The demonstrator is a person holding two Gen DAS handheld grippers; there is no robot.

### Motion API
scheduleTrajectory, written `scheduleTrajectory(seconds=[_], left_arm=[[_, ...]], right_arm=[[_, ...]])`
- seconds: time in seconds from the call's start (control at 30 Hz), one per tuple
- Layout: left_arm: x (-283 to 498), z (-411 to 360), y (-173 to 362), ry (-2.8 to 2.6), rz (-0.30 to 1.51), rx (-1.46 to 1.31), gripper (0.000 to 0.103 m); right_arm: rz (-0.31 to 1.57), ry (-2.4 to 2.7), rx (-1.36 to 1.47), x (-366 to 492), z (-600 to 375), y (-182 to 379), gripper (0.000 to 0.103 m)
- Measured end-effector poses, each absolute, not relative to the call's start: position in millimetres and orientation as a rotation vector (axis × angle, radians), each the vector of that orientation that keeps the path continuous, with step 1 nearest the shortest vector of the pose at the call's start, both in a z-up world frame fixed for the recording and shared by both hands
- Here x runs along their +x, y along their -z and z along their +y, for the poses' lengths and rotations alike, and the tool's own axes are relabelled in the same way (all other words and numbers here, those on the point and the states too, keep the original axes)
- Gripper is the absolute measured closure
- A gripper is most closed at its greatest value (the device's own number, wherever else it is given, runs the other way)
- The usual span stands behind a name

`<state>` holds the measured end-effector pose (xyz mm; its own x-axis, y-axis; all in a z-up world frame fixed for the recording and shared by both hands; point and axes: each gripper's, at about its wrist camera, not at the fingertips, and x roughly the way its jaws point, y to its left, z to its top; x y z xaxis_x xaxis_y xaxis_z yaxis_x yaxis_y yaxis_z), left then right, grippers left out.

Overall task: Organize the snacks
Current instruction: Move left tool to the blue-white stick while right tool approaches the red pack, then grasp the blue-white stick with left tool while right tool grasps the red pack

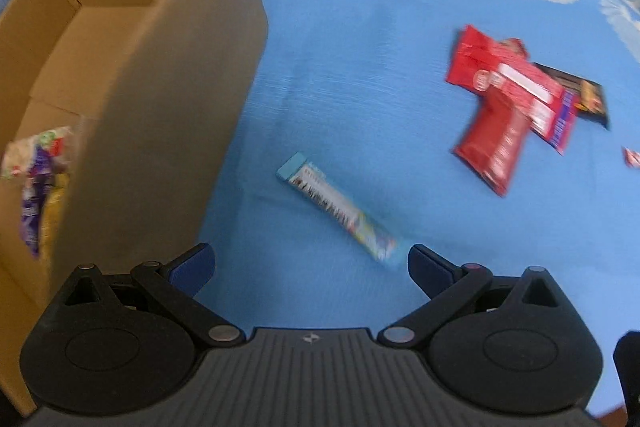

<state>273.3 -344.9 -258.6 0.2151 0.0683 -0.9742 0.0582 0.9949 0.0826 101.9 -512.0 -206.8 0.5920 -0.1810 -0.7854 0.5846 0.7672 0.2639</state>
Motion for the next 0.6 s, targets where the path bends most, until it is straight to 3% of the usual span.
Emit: scheduleTrajectory(seconds=[0.27, 0.6], left_arm=[[303.2, -342.0, 308.7, -0.084, 1.402, 0.094, 0.0], [300.2, -327.2, 310.4, -0.053, 1.363, 0.005, 0.0]], right_arm=[[0.909, 0.413, 0.518, 196.4, -522.5, 264.7, 0.001], [0.95, 0.36, 0.3, 272.7, -501.6, 318.1, 0.001]])
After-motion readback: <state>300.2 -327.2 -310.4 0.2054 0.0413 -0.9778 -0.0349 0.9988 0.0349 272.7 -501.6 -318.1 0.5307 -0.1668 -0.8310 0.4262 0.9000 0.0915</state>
